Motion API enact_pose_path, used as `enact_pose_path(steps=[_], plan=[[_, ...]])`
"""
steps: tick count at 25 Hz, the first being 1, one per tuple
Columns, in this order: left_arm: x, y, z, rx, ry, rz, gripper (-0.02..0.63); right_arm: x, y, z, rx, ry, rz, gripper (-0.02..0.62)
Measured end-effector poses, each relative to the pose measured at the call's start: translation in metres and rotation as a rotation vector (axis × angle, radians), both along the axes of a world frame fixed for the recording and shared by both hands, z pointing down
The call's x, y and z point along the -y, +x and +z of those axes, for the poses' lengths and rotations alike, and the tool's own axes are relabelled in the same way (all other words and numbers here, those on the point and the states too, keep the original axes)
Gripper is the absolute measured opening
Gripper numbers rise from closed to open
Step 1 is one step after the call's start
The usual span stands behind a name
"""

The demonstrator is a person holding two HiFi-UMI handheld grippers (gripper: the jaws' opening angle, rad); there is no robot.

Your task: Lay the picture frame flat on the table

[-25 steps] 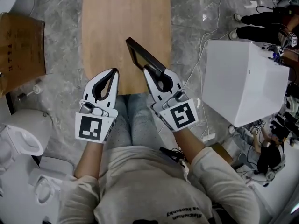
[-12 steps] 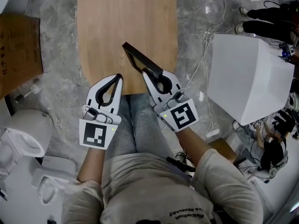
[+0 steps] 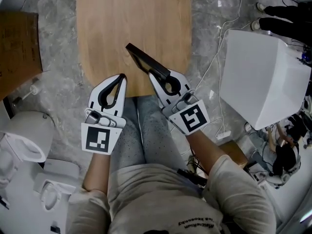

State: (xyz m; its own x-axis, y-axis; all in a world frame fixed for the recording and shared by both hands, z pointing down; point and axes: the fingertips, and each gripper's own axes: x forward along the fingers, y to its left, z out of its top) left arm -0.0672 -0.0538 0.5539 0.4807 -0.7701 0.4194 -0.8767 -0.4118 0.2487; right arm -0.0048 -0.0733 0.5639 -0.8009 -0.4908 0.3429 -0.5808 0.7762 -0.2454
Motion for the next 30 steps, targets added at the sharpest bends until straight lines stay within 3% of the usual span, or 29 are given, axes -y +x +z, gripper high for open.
enact_pose_path(steps=[13, 19, 20, 22, 30], plan=[[-0.004, 0.003, 0.038, 0.028, -0.030, 0.049, 0.006, -0.019, -0.006, 0.029, 0.040, -0.066, -0.062, 0.017], [-0.008, -0.005, 0.062, -0.019, -0.100, 0.044, 0.011, -0.029, -0.008, 0.040, 0.067, -0.111, -0.084, 0.017], [-0.009, -0.005, 0.065, -0.025, -0.107, 0.049, 0.023, -0.030, -0.007, 0.041, 0.067, -0.118, -0.088, 0.017], [-0.010, -0.005, 0.072, -0.047, -0.143, 0.060, 0.128, -0.031, -0.008, 0.042, 0.078, -0.131, -0.086, 0.017], [-0.015, 0.007, 0.085, -0.187, -0.219, 0.137, 0.170, -0.039, -0.008, 0.049, 0.112, -0.187, -0.137, 0.017]])
